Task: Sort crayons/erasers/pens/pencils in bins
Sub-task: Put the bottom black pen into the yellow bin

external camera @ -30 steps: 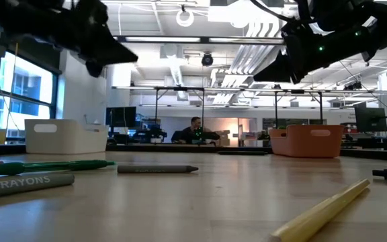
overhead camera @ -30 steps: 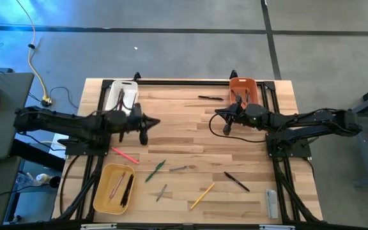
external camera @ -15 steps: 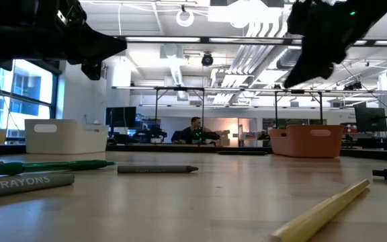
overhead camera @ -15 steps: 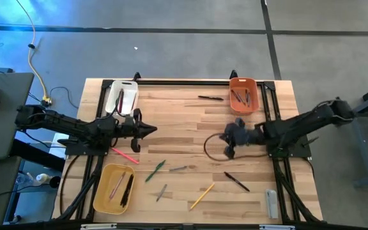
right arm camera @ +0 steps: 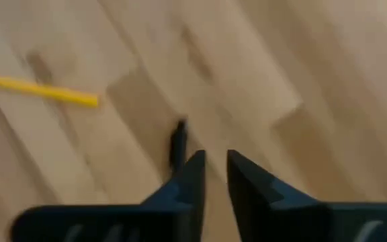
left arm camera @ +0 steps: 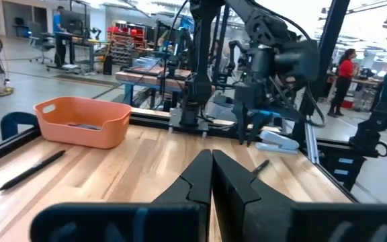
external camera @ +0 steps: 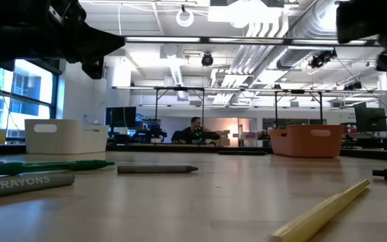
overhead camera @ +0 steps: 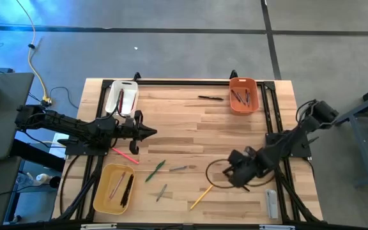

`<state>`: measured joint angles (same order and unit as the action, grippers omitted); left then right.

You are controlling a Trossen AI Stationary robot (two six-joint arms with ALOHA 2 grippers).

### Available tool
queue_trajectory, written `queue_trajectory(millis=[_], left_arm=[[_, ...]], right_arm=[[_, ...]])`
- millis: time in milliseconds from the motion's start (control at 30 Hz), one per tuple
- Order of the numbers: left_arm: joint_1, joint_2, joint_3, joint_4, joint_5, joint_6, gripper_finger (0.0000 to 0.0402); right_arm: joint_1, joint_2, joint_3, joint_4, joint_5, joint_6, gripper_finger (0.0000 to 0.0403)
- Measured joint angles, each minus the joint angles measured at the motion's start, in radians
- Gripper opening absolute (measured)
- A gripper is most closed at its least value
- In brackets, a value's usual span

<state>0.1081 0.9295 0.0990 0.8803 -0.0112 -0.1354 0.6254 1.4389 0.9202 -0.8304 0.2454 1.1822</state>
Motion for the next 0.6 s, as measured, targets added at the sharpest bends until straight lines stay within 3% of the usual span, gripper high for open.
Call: queue_trajectory(millis=[167,300,433,600], left_arm=[[0.000,0.000,0.000,0.000,0.008,-0.003,0.0000],[0.000,0.000,0.000,0.000,0.008,-0.005,0.0000],[0.000,0.000,0.000,0.000,0.008,-0.026,0.0000],[0.000,0.000,0.000,0.000,0.008,-0.051,0.0000]], right_arm=[[0.070,0.095,0.034,-0.010,-0.107,0.135,0.0136],[0.108,0.160,0.034,0.009,-0.141,0.196,0.0175],[0.128,0.212,0.035,0.026,-0.176,0.216,0.0181],[0.135,0.256,0.034,0.036,-0.177,0.216,0.0158]])
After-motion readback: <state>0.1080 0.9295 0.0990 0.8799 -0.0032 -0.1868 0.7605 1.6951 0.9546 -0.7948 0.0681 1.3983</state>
